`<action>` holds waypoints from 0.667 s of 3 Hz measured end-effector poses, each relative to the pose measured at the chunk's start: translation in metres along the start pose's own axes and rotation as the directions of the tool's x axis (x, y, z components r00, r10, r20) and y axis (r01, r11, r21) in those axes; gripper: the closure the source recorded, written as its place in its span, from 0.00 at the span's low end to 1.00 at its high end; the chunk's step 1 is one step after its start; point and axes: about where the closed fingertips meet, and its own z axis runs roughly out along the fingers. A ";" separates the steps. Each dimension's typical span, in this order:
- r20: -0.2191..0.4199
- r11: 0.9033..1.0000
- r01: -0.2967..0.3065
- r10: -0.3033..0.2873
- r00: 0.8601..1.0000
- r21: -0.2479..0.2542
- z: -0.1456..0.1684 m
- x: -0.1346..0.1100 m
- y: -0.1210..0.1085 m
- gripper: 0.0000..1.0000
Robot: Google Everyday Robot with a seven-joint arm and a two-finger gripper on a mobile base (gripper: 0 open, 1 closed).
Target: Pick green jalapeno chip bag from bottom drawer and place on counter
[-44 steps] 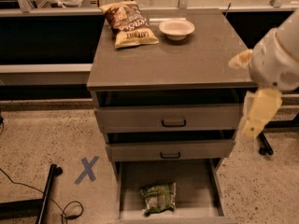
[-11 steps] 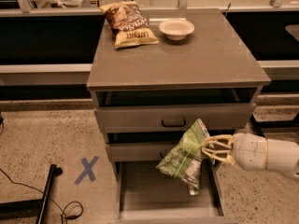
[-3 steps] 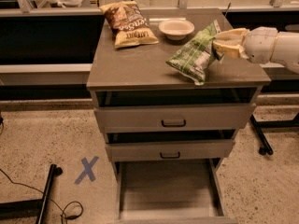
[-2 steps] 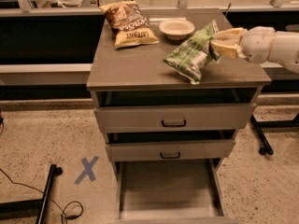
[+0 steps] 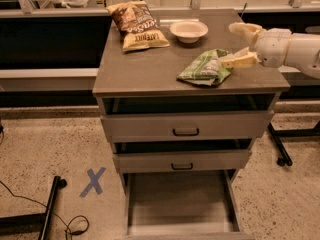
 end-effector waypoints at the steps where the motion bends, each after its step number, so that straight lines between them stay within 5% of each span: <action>1: 0.001 1.000 0.000 0.000 1.000 -0.003 0.002 0.000 0.001 0.00; 2: 0.001 1.000 0.000 0.000 1.000 -0.002 0.002 0.000 0.001 0.00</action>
Offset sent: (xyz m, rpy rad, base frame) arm 0.0003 0.0018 -0.0002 0.0004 0.0004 0.0028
